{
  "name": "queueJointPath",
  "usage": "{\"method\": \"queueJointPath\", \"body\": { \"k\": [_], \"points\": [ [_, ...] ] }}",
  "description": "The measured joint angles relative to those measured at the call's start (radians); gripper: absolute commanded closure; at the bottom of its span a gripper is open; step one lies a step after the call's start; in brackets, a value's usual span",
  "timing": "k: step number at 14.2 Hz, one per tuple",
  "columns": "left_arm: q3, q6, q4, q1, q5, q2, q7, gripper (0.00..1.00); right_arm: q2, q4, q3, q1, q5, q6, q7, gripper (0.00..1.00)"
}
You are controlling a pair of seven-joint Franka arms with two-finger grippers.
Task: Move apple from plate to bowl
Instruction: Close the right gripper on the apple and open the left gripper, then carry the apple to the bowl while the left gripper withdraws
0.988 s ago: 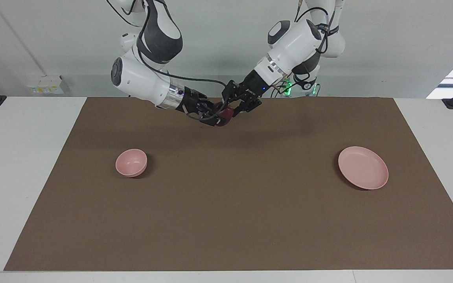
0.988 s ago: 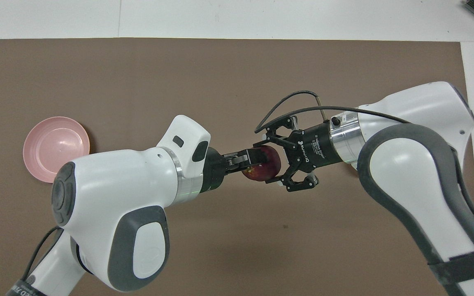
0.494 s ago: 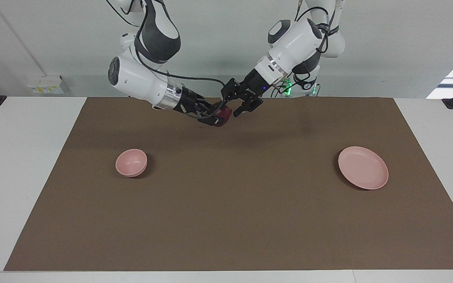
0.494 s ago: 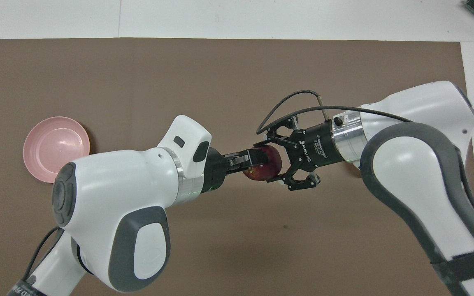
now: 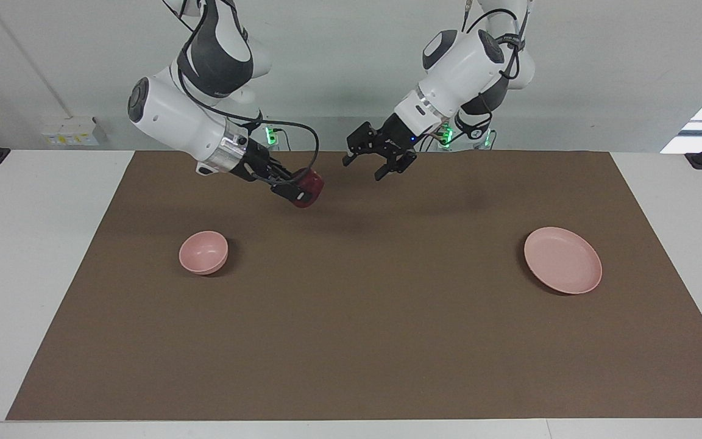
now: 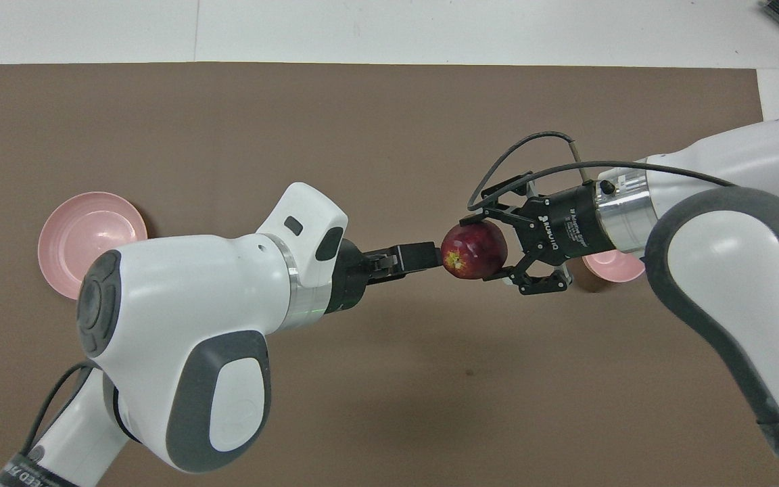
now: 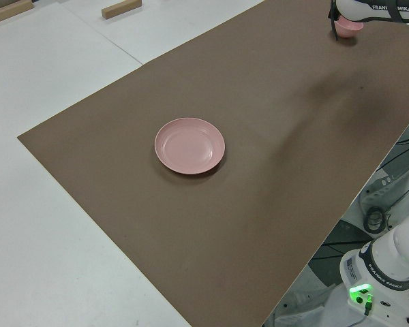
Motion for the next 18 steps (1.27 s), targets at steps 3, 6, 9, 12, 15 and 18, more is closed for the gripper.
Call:
{"method": "queueJointPath", "body": {
  "k": [3,6,9,12,15,18],
  "points": [
    [0.006,-0.166,0.003,0.093,0.214,-0.001,0.012,0.00,0.000,-0.005,0.000,-0.003,-0.135,-0.003,-0.158,1.00],
    [0.008,-0.224,0.008,0.156,0.448,-0.002,0.056,0.00,0.006,-0.027,-0.002,-0.042,-0.289,0.002,-0.398,1.00],
    [0.009,-0.247,0.028,0.218,0.559,-0.003,0.138,0.00,0.029,-0.061,-0.004,-0.070,-0.444,0.081,-0.618,1.00],
    [0.011,-0.326,0.115,0.272,0.629,-0.007,0.178,0.00,0.061,-0.103,-0.004,-0.095,-0.545,0.192,-0.761,1.00],
    [0.011,-0.467,0.242,0.316,0.646,-0.016,0.240,0.00,0.098,-0.122,-0.005,-0.138,-0.586,0.267,-0.883,1.00],
    [0.016,-0.610,0.362,0.349,0.646,-0.023,0.304,0.00,0.107,-0.138,-0.006,-0.160,-0.588,0.279,-0.949,1.00]
  ]
}}
